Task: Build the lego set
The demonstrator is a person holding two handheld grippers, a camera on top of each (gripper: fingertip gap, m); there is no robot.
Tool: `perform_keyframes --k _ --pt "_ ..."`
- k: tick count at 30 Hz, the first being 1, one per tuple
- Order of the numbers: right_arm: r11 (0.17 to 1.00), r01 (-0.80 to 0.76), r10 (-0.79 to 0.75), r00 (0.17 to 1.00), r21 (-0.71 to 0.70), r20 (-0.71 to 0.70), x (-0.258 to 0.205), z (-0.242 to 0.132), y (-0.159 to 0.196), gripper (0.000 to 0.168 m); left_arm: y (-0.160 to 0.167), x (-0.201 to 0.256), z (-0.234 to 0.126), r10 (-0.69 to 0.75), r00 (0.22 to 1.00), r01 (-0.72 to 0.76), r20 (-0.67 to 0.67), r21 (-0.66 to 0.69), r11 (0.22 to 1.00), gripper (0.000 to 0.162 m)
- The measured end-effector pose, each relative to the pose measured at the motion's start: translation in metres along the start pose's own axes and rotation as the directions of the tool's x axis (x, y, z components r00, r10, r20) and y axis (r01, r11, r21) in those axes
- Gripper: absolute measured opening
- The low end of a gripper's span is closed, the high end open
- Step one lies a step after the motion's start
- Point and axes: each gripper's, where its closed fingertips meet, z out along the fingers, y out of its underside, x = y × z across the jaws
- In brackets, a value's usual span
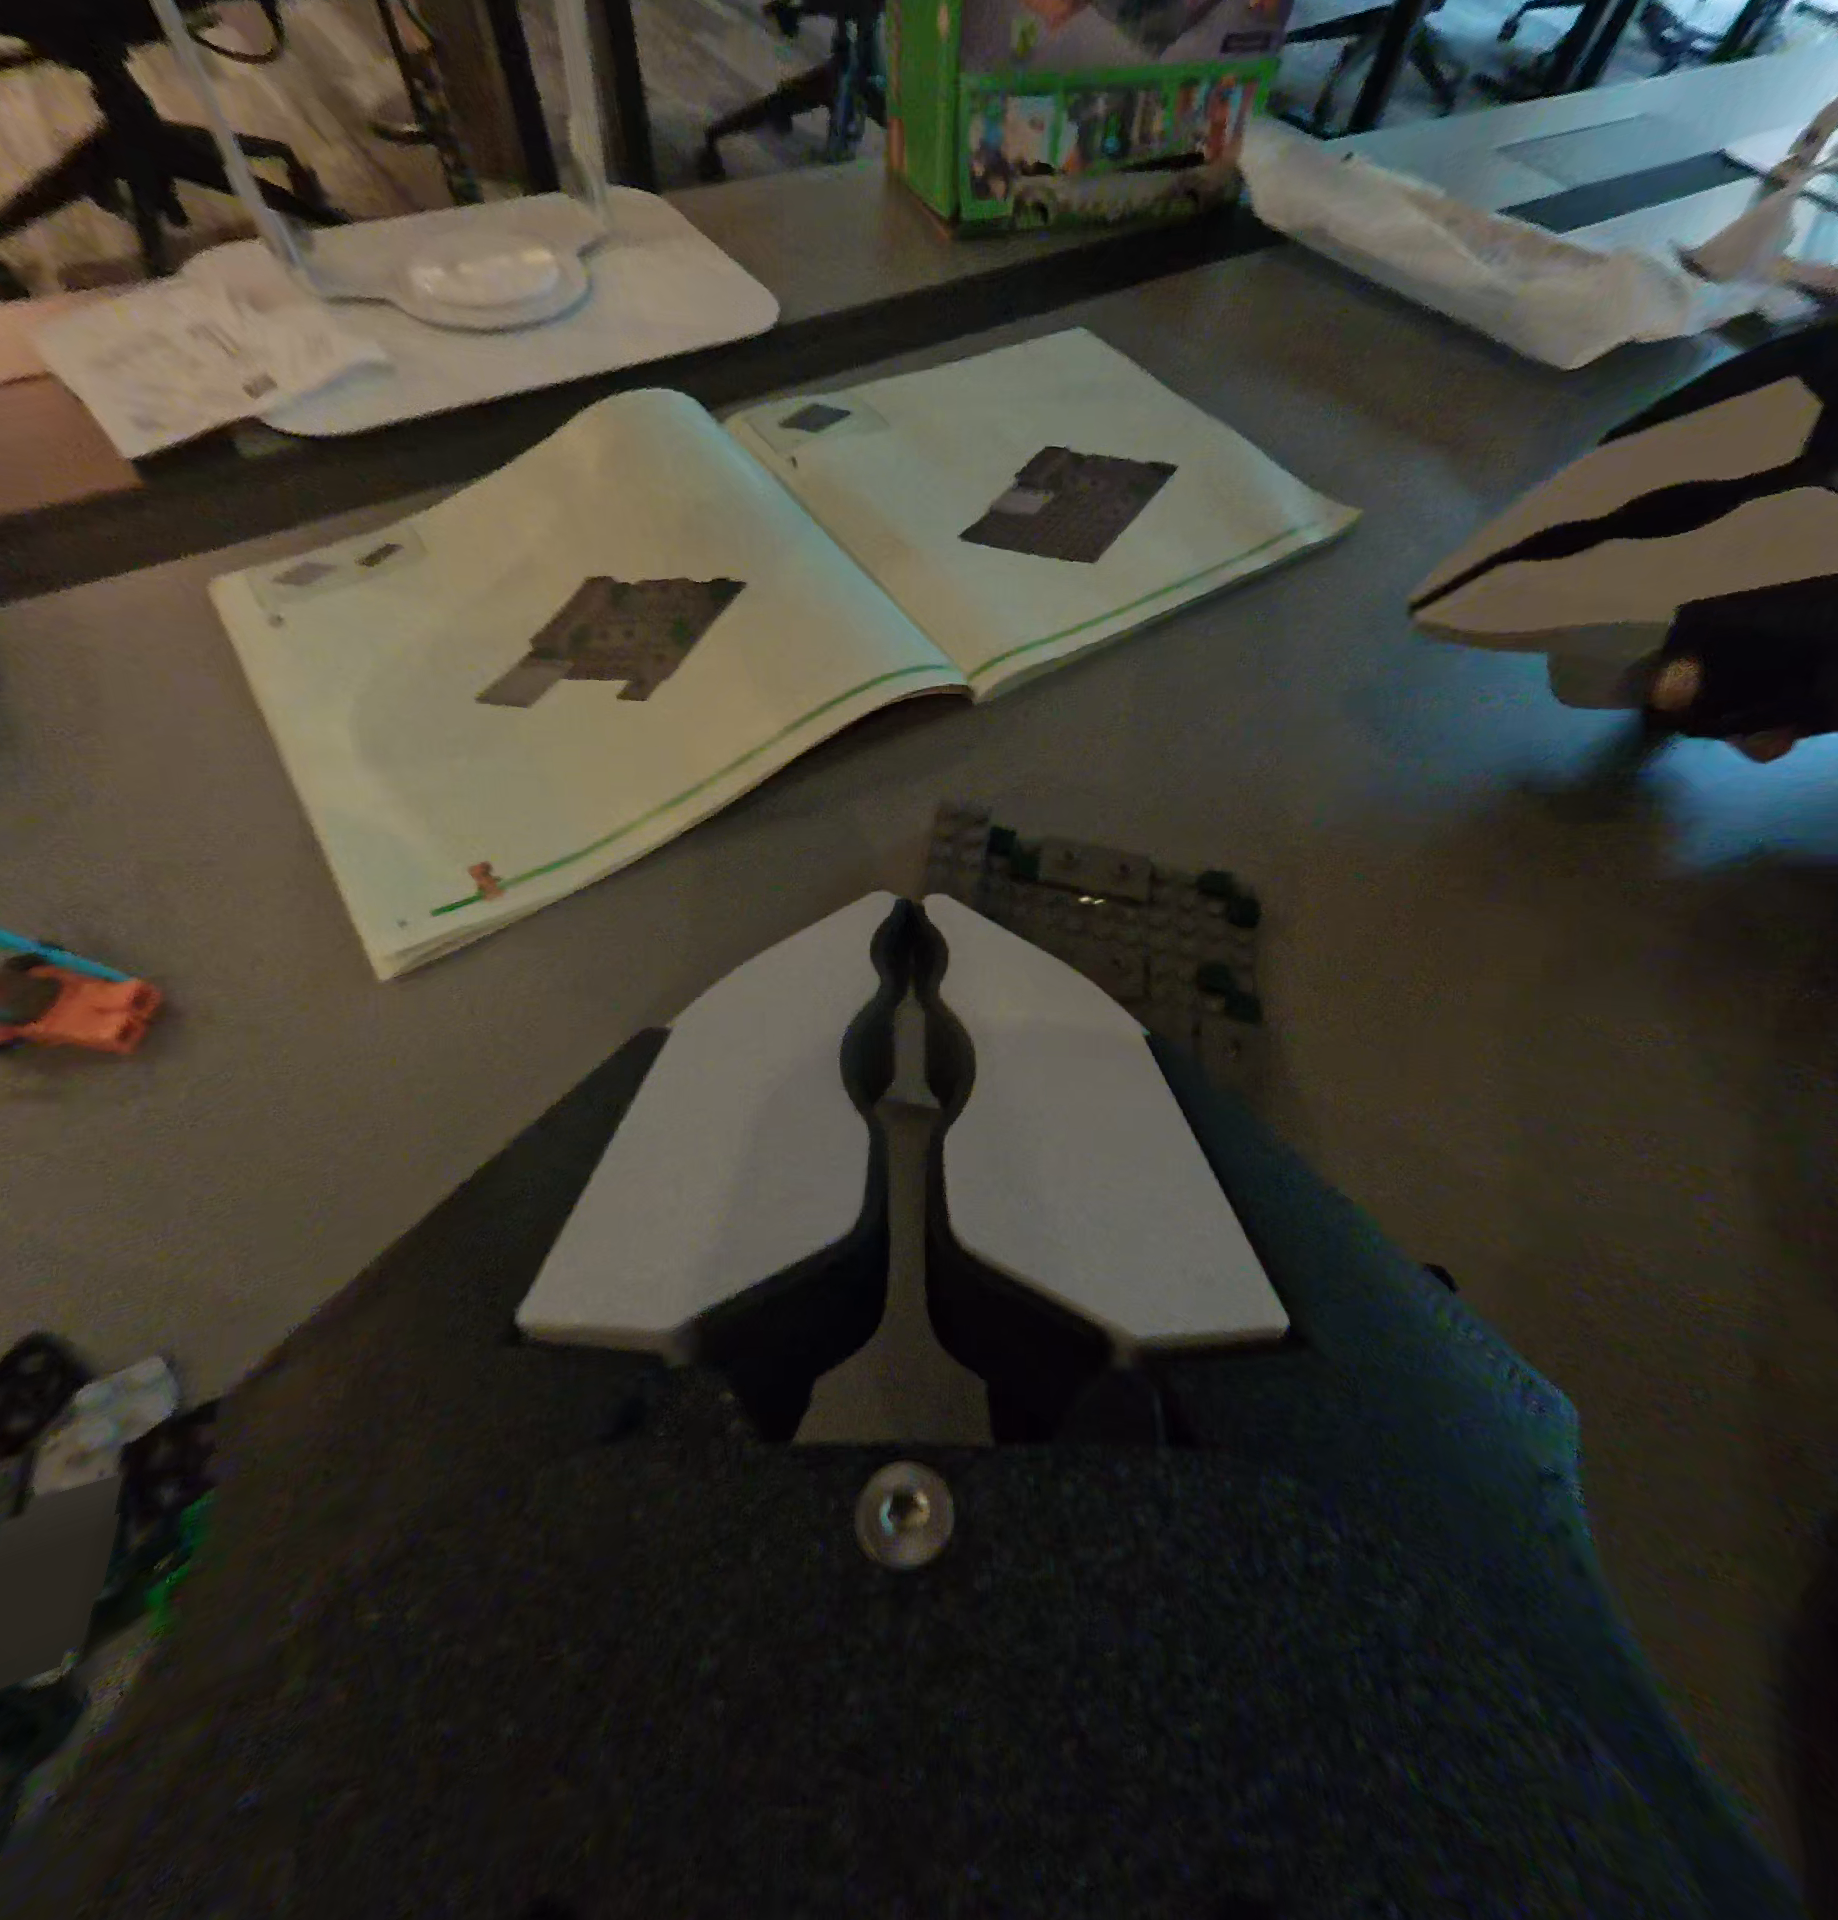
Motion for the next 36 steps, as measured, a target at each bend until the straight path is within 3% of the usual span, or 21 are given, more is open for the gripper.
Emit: perform_keyframes --k 8,16,27,32,35,36 --pt "0.999 -0.05 0.05 0.998 0.015 0.033 -0.021 0.007 -0.022 0.0 0.007 -0.013 0.004 0.024 0.998 -0.024 0.05 0.008 1.0 0.0" --pt "0.993 -0.088 0.082 0.994 0.081 0.079 -0.033 0.025 -0.033 0.0 0.018 -0.013 0.004 0.015 1.0 -0.015 0.001 -0.006 1.0 0.0" --pt "0.986 -0.102 0.09 0.992 0.131 0.089 -0.033 0.025 -0.031 0.006 0.029 -0.011 0.013 0.083 0.997 -0.083 0.001 -0.04 0.996 0.0" --pt "0.99 -0.083 0.073 0.993 0.112 0.09 -0.03 0.024 -0.026 0.017 0.033 -0.009 0.016 0.115 0.993 -0.115 0.002 -0.048 0.992 0.0" --pt "0.992 -0.107 0.1 0.99 0.068 0.099 -0.03 0.027 -0.021 0.04 0.03 -0.008 0.016 0.123 0.992 -0.123 0.0 -0.033 0.992 0.0" --pt "0.993 -0.099 0.093 0.991 0.065 0.096 -0.031 0.027 -0.021 0.042 0.029 -0.007 0.017 0.122 0.993 -0.122 0.007 -0.027 0.992 0.014"
